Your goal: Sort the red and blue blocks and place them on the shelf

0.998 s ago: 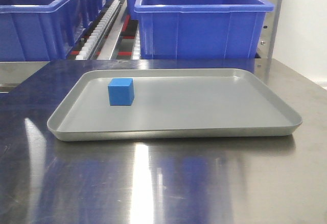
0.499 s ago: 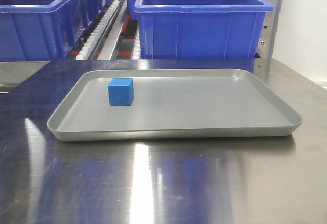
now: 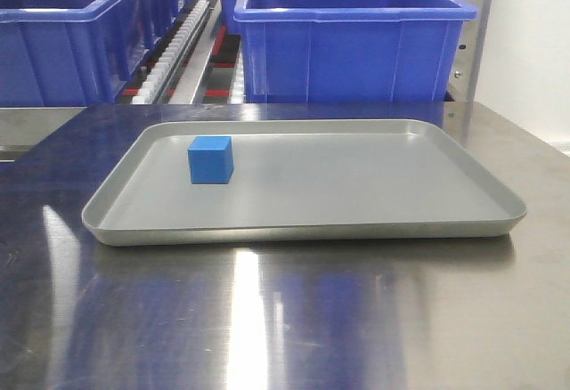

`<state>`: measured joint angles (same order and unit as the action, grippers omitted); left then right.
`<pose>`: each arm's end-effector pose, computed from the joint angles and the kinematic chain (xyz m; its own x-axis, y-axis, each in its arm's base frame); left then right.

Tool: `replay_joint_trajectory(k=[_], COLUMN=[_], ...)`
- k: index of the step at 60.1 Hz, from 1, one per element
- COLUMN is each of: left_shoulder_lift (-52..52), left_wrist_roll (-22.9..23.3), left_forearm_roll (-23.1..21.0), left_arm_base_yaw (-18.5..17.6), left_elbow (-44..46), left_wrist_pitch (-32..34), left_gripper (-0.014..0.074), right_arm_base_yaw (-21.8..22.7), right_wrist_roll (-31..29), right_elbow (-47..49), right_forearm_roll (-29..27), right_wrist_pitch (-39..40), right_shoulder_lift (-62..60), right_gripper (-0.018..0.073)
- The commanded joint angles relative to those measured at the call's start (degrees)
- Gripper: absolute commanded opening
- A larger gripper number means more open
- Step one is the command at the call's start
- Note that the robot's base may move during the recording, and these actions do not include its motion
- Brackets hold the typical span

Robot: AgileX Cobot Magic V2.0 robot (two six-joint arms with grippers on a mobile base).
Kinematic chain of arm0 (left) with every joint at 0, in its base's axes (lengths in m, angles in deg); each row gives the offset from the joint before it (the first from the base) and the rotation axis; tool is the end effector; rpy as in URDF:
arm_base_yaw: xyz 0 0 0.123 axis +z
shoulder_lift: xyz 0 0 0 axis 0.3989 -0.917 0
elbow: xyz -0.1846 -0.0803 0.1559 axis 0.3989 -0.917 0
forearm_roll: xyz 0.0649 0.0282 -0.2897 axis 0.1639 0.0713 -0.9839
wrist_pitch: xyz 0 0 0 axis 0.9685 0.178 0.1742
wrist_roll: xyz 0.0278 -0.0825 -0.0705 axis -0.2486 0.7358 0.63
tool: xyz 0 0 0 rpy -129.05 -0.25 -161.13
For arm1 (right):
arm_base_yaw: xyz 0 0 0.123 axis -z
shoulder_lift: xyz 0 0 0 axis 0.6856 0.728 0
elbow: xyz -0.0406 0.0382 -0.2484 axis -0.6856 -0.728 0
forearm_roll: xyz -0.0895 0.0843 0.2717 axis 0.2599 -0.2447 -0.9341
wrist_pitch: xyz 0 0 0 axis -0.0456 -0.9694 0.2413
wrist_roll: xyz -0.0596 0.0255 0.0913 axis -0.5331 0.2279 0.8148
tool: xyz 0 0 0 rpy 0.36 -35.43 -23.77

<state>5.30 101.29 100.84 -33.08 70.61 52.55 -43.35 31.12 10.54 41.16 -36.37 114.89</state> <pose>0.1924 -0.0324 0.2503 -0.0677 -0.0035 -0.9977 0.1653 0.9861 -0.0147 0.2011 0.0011 0.3053 -0.2180 0.1269 -0.9677 0.0190 0.9919 0.1258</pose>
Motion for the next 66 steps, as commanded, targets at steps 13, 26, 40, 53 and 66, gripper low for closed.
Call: replay_joint_trajectory(k=[13,26,40,53,66], left_shoulder_lift=[-0.22,-0.22,-0.22,-0.22,-0.22], left_wrist_roll=[0.15,0.15,0.15,0.15,0.15], left_forearm_roll=[0.03,0.03,0.03,0.72,0.52], left_arm_base_yaw=[0.07,0.07,0.07,0.07,0.07], left_elbow=[1.73,1.73,1.73,1.73,1.73], left_wrist_pitch=[4.35,7.25,7.70,5.46,5.27], left_gripper=[0.0098,0.0358,0.0510,0.0113,0.0092], right_arm_base_yaw=[0.39,0.39,0.39,0.39,0.39], right_wrist_roll=[-0.14,-0.14,-0.14,-0.14,-0.14], right_elbow=[1.49,1.49,1.49,1.49,1.49], right_forearm_roll=[0.56,0.56,0.56,0.56,0.56], right_wrist_pitch=[5.34,5.34,5.34,5.34,5.34], right_shoulder_lift=[0.04,0.04,0.04,0.04,0.04], right_gripper=[0.0059,0.0059,0.0059,0.0059,0.0059])
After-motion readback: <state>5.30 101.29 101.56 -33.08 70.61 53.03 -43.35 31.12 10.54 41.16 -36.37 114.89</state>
